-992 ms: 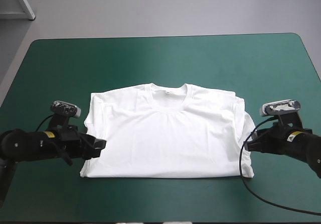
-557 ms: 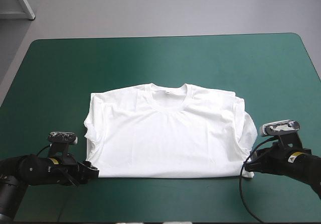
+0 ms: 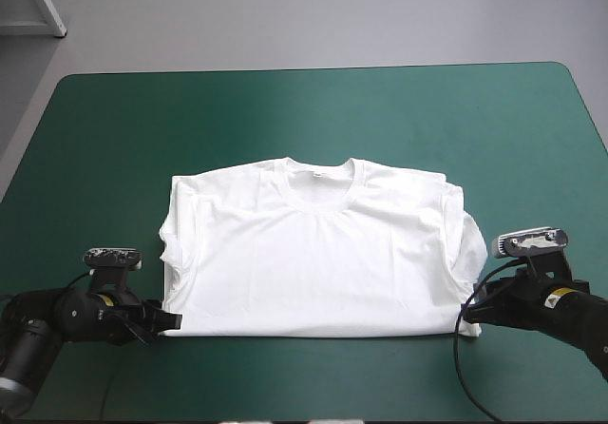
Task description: Fold the cloth
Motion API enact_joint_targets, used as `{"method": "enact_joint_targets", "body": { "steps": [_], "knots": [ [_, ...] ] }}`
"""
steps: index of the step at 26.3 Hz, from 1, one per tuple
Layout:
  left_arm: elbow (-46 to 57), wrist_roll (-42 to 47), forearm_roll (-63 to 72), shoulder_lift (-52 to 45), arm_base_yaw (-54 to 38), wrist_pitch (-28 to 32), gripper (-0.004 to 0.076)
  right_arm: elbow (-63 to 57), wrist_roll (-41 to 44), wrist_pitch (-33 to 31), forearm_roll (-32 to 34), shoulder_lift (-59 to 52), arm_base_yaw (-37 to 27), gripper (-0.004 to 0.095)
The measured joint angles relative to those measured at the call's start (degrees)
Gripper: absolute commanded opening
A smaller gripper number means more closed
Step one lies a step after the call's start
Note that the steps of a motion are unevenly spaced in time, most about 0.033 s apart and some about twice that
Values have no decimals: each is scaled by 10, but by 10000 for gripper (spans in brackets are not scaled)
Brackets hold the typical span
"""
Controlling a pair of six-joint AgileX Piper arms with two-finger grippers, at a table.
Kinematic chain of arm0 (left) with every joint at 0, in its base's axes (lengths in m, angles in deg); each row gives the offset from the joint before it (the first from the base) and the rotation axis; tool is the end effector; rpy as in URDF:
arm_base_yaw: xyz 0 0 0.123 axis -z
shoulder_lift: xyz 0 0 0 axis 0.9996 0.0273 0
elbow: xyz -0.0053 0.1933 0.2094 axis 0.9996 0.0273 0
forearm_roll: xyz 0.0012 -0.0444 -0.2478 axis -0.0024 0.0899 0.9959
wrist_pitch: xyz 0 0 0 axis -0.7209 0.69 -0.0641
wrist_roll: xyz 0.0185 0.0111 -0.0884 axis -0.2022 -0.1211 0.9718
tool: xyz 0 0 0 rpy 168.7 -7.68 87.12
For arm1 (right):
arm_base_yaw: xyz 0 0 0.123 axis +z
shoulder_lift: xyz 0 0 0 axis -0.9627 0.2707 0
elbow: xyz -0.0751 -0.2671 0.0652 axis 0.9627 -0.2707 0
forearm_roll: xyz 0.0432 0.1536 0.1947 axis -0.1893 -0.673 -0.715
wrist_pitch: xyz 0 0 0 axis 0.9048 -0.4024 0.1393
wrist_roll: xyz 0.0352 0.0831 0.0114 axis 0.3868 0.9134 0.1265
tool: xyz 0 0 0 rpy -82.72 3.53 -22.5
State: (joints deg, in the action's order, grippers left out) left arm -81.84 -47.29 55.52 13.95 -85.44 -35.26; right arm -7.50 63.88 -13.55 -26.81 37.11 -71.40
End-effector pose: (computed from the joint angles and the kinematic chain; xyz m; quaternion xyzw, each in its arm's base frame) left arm 0.1411 -0.0200 0.2368 0.0501 0.9790 -0.0707 0.1847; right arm 0.1239 0.0253 0.3004 -0.1001 0.9310 0.0928 0.3387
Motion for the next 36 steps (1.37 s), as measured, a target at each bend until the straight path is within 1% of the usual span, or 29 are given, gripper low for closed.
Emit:
{"method": "enact_joint_targets", "body": {
  "steps": [3,6,7,9,12,14,18,21,25,29,33,36],
  "knots": [
    [0,-9,2,50,0,6,372,0,-1,3,0,0,0,414],
    [0,-41,17,94,0,11,361,0,-2,16,0,0,0,414],
    [0,-45,19,100,0,11,330,0,-2,17,0,0,0,414],
    [-3,-60,19,126,0,5,228,0,-2,19,0,0,0,414],
    [-5,-65,10,131,0,4,29,0,-2,13,0,0,0,414],
    [-5,-67,10,132,0,4,19,0,-2,1,0,0,0,414],
    [-5,-67,13,132,0,6,19,-1,0,-49,0,0,0,414],
    [-5,-67,13,132,0,8,19,-8,1,-64,0,0,0,414],
    [-5,-67,13,132,0,8,19,-35,1,-59,0,7,0,414],
    [-5,-69,14,132,0,8,19,-68,-12,-49,-8,45,0,414],
    [-5,-71,14,132,0,8,19,-73,-29,-21,-25,92,0,414],
    [-5,-71,14,132,0,8,19,-73,-36,-2,-26,123,0,414]
  ]
}}
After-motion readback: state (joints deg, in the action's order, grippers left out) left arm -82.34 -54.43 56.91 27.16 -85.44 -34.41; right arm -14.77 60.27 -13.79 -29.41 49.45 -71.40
